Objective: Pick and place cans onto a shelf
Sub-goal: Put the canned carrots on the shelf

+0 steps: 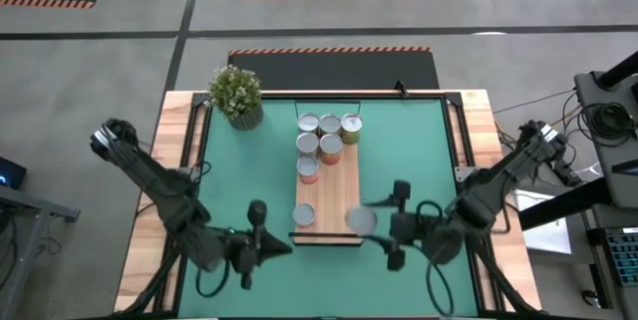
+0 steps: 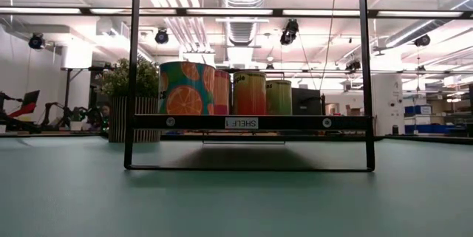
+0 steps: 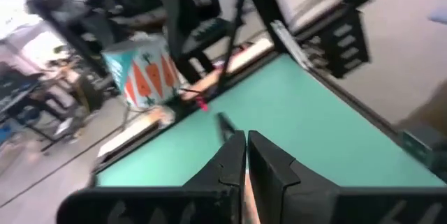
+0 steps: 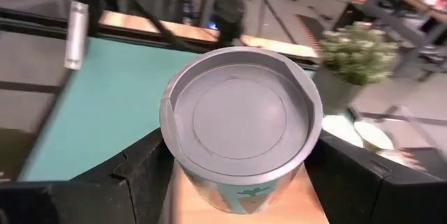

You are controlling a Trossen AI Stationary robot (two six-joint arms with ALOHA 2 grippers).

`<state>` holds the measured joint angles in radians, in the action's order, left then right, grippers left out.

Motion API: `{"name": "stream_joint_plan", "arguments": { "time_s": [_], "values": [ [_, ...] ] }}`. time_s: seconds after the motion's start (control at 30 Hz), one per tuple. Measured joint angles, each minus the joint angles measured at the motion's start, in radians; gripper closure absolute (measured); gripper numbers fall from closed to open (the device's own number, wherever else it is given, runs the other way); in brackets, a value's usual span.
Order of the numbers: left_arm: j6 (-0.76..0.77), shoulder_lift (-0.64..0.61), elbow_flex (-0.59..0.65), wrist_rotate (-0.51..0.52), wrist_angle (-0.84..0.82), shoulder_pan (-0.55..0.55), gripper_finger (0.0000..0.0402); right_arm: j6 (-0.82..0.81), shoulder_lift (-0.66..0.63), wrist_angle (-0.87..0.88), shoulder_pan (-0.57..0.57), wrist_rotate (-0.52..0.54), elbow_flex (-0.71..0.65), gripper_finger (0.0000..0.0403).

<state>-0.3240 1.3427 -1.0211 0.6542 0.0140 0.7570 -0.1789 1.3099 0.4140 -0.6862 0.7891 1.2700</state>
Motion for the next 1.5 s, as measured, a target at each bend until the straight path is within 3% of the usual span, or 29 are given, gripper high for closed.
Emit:
{"name": "stream_joint_plan", "arguments": {
  "time_s": [0.23, 0.57, 0.77, 1.17, 1.5],
  "values": [
    [0.04, -0.126, 0.072, 0.017, 0.013, -0.001, 0.0402, 0.017, -0.082, -0.03, 0.105, -0.002, -0.148, 0.0128],
    [0.05, -0.134, 0.087, 0.017, 0.013, -0.001, 0.0402, -0.094, -0.189, -0.349, 0.168, -0.019, -0.534, 0.0126],
    [0.049, -0.134, 0.087, 0.016, 0.019, -0.001, 0.0402, -0.162, -0.175, -0.521, 0.228, -0.143, -0.683, 0.0124],
    [0.048, -0.134, 0.087, 0.016, 0.028, -0.001, 0.0402, -0.135, -0.051, -0.794, 0.335, -0.371, -0.761, 0.0124],
    [0.048, -0.134, 0.087, 0.016, 0.031, -0.001, 0.0402, -0.096, 0.107, -0.794, 0.338, -0.431, -0.674, 0.0124]
  ]
}}
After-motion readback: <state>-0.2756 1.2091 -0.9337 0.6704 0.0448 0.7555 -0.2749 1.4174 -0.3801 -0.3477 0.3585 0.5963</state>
